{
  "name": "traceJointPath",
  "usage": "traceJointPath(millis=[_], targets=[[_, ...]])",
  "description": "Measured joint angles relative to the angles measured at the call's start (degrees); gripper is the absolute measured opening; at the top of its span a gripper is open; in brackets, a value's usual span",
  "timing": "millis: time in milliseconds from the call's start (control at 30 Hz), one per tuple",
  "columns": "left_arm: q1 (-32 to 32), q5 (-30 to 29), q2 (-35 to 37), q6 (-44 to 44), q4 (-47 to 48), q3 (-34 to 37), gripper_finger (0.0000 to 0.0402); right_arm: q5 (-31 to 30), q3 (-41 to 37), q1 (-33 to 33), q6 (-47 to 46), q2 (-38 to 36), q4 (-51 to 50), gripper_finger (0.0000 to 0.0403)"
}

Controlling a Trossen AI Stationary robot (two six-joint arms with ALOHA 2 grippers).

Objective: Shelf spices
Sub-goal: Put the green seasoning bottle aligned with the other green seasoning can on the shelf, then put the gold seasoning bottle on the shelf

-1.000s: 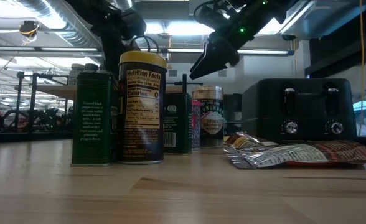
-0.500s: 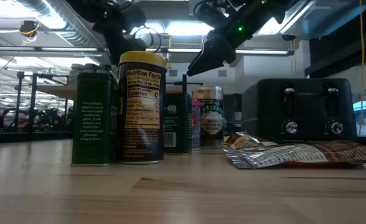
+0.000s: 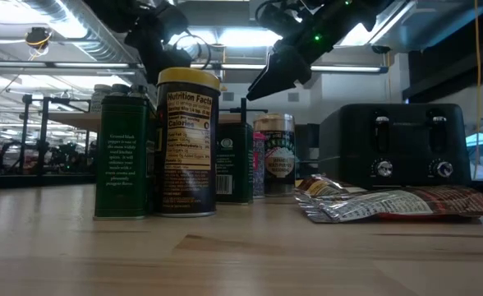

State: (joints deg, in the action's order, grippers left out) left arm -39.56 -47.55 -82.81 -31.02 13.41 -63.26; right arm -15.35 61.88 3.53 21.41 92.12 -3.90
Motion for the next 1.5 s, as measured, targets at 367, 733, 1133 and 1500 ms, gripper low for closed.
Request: traceJointPath(millis=[367, 733, 1133, 1500], targets=[[4.6, 1.1, 3.8, -1.4, -1.9, 0.0, 0.0225, 0.0, 0.0, 0.0, 0.0, 0.0, 0.0, 0.0309], [18.8, 24.7, 20.4, 16.4, 17.2, 0.0, 0.0225, 0.0, 0.0, 0.0, -0.7, 0.0, 0.0, 0.0309], [30.7, 25.5, 37.3, 25.0, 6.7, 19.5, 0.0225, 0.0, 0.0, -0.1, -6.2, 0.0, 0.0, 0.0309], [37.5, 25.5, 45.5, 27.3, 7.4, 27.3, 0.0225, 3.9, 1.9, -0.2, -11.1, 0.0, -4.2, 0.0309]])
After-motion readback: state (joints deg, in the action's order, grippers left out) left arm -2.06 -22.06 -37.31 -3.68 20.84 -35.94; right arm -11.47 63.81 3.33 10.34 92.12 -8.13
